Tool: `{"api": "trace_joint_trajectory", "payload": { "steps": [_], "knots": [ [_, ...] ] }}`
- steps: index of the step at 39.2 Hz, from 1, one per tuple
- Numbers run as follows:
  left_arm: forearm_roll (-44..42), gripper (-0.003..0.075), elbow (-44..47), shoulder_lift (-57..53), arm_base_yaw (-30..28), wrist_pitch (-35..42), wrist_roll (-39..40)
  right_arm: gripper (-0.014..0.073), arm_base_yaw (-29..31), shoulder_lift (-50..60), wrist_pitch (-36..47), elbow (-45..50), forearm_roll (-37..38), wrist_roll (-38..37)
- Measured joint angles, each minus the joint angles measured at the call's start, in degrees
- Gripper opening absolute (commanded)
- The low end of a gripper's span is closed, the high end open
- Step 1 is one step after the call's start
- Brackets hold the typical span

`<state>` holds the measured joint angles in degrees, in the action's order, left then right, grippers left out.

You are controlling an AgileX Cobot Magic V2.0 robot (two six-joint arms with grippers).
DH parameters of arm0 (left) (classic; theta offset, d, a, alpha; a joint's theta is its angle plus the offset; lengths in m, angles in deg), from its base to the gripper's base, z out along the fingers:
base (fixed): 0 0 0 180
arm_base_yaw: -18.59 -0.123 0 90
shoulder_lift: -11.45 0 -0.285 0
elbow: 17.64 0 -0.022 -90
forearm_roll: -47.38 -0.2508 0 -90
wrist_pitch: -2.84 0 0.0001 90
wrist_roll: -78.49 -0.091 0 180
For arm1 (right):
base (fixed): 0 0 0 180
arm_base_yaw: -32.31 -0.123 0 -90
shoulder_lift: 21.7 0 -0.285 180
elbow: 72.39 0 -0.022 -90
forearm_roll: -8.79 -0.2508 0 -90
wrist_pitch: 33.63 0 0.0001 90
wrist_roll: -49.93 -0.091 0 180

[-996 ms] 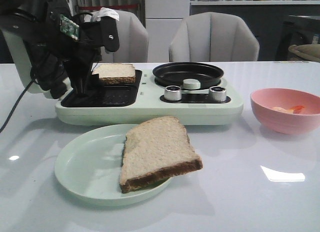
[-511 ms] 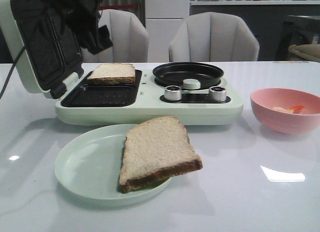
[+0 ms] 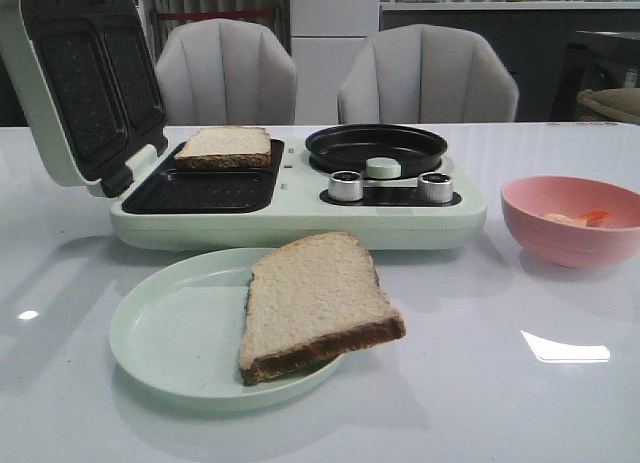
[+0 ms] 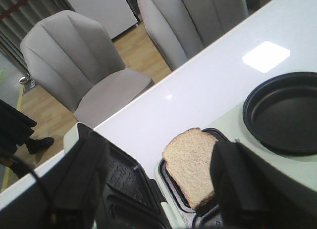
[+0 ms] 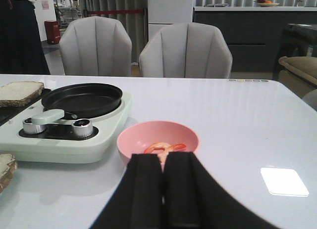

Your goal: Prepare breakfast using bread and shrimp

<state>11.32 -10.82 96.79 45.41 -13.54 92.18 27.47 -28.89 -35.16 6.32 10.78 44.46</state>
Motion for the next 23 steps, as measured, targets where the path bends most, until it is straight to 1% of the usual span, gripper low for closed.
{"api": "trace_joint_trajectory", "payload": {
  "steps": [7, 15, 23],
  "knots": [
    [6.5, 0.0492, 8.2, -10.9, -2.6, -0.6, -4.0, 0.0144, 0.0, 0.0, 0.0, 0.0, 0.0, 0.0],
    [13.7, 0.0492, 18.1, -22.7, -8.5, -1.4, -6.5, 0.0144, 0.0, 0.0, 0.0, 0.0, 0.0, 0.0],
    [21.4, 0.0492, 27.7, -34.3, -14.2, -1.5, -12.7, 0.0144, 0.0, 0.0, 0.0, 0.0, 0.0, 0.0]
  ]
}}
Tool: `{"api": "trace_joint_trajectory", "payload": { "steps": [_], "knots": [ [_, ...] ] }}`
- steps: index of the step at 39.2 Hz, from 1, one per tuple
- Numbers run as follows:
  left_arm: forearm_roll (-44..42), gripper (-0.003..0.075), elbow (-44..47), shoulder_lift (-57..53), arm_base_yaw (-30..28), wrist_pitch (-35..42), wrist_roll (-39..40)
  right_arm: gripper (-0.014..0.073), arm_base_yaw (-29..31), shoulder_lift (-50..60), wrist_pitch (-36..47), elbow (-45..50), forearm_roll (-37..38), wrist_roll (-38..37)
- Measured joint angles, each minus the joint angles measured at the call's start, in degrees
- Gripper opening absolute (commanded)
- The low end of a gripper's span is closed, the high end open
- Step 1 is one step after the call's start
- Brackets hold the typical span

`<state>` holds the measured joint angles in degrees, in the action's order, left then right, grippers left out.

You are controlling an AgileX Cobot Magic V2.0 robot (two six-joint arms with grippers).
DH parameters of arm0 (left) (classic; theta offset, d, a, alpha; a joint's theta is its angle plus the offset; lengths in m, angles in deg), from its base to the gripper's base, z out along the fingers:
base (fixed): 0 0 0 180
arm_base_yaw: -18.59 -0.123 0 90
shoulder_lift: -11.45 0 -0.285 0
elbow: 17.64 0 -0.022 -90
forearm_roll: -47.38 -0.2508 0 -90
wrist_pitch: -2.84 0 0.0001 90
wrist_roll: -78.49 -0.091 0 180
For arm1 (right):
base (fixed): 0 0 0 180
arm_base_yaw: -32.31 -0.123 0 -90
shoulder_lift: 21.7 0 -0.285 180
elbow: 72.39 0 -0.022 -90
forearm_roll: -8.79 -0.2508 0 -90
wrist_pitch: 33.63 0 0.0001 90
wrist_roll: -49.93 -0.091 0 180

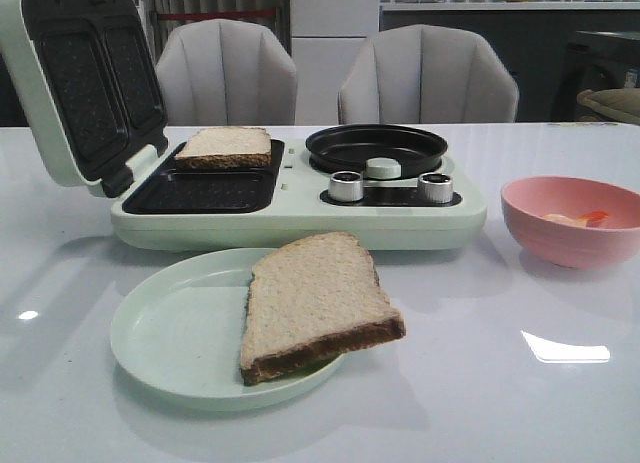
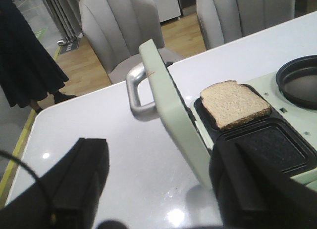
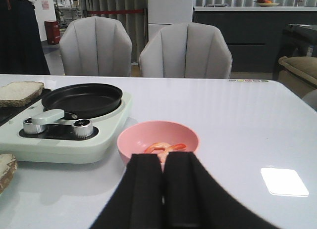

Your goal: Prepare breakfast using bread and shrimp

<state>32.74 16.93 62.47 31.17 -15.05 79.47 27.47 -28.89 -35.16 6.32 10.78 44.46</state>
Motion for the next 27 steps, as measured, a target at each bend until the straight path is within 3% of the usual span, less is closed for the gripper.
{"api": "trace_joint_trajectory", "payload": {
  "steps": [27],
  "knots": [
    [5.2, 0.0492, 21.8, -32.6, -1.2, -0.6, -1.0, 0.0144, 0.0, 0.0, 0.0, 0.0, 0.0, 0.0]
  ]
}}
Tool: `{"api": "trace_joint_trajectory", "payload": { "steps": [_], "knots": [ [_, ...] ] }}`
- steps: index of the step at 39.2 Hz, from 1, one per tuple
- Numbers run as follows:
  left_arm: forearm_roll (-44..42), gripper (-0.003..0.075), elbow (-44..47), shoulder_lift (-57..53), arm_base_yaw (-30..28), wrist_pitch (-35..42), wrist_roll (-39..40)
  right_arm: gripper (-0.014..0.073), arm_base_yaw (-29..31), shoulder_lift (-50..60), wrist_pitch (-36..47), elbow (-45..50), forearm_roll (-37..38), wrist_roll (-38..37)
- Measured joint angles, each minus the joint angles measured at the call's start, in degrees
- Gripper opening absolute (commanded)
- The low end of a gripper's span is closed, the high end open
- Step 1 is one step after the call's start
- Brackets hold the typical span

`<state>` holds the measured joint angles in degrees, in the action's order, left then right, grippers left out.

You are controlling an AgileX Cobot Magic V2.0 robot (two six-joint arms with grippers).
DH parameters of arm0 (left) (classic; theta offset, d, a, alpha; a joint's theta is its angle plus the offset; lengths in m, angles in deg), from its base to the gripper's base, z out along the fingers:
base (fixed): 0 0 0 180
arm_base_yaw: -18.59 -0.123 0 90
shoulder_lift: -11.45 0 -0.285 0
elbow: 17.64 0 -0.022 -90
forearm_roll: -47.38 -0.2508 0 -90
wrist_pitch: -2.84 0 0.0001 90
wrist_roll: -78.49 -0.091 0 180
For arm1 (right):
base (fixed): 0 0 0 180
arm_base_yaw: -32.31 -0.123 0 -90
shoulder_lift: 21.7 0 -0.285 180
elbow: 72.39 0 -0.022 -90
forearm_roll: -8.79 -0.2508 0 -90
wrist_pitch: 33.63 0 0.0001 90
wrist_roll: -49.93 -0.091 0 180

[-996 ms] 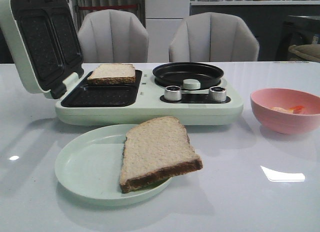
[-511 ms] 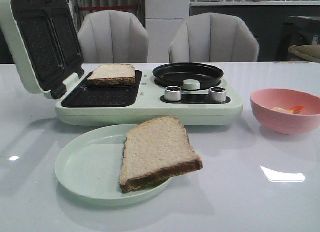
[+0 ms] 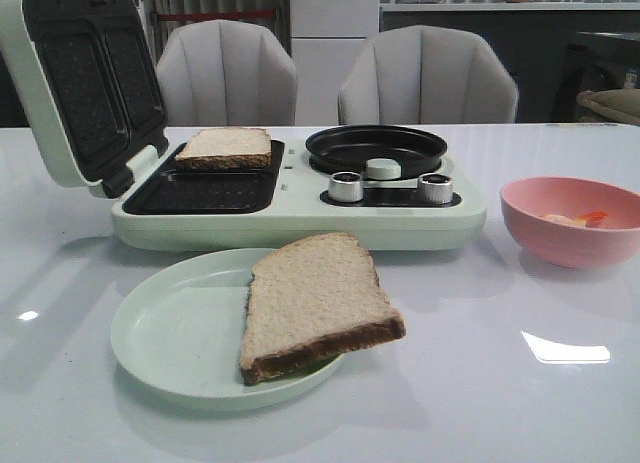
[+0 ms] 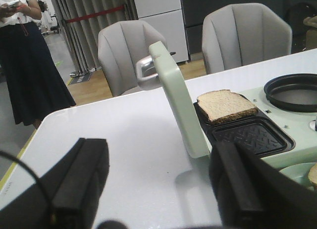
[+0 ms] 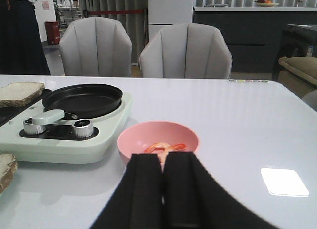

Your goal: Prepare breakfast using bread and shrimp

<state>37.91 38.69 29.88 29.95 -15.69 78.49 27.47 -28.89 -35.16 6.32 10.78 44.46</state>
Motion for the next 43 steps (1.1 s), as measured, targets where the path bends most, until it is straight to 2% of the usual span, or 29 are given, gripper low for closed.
{"api": "trace_joint_trajectory", "payload": {
  "steps": [10, 20, 43],
  "knots": [
    [1.3, 0.0492, 3.6, -8.0, 0.0, -1.9, 0.0, 0.0144, 0.0, 0.0, 0.0, 0.0, 0.0, 0.0],
    [3.8, 0.0492, 3.8, -8.2, 0.0, -3.8, 0.0, 0.0144, 0.0, 0.0, 0.0, 0.0, 0.0, 0.0],
    [5.3, 0.0492, 4.6, -8.2, 1.5, -1.7, 0.0, 0.0144, 0.0, 0.0, 1.1, 0.0, 0.0, 0.0]
  ]
}}
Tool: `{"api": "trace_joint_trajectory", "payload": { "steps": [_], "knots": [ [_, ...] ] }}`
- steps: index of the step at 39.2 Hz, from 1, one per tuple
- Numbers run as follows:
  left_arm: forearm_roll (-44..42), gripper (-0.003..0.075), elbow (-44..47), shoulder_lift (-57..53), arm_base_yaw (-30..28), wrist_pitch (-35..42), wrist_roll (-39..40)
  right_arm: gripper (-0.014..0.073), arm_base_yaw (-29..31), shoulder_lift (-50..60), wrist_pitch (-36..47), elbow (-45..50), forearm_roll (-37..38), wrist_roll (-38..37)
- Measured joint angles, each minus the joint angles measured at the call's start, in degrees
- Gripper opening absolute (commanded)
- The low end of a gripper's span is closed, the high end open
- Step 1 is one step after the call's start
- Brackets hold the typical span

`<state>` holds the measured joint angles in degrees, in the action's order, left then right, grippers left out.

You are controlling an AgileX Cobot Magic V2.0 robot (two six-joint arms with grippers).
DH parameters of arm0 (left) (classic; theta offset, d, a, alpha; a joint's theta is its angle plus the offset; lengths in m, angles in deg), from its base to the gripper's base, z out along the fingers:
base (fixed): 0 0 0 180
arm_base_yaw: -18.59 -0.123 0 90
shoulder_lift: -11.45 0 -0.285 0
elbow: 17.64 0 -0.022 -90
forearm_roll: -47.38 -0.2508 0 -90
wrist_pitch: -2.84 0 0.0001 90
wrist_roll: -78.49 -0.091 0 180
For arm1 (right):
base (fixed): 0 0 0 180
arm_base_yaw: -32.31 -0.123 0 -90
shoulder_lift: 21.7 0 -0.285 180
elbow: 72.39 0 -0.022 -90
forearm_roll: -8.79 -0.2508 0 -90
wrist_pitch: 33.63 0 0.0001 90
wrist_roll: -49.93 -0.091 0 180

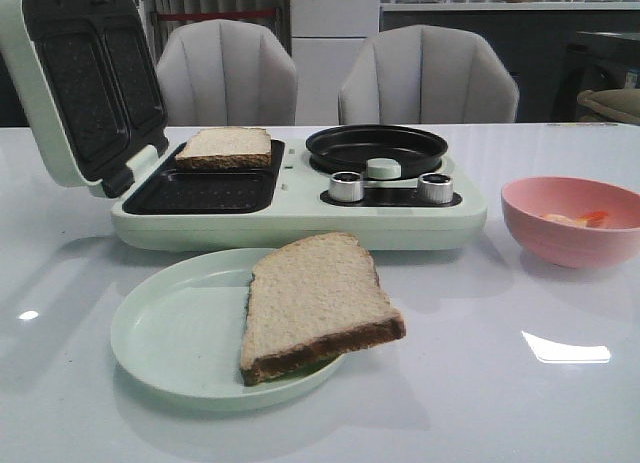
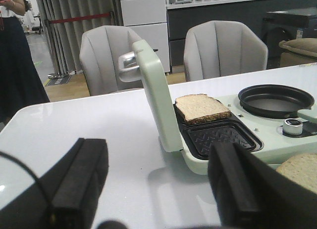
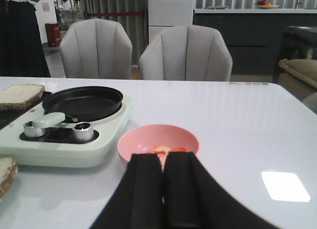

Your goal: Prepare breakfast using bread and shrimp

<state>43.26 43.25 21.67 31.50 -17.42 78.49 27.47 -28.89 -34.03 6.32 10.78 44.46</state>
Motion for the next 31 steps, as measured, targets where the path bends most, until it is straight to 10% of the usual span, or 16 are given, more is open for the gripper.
{"api": "trace_joint_trajectory", "payload": {
  "steps": [31],
  "knots": [
    [0.0, 0.0492, 0.0, 0.0, 0.0, 0.1, 0.0, 0.0153, 0.0, -15.2, -13.4, -16.2, -0.4, 0.0]
  ]
}}
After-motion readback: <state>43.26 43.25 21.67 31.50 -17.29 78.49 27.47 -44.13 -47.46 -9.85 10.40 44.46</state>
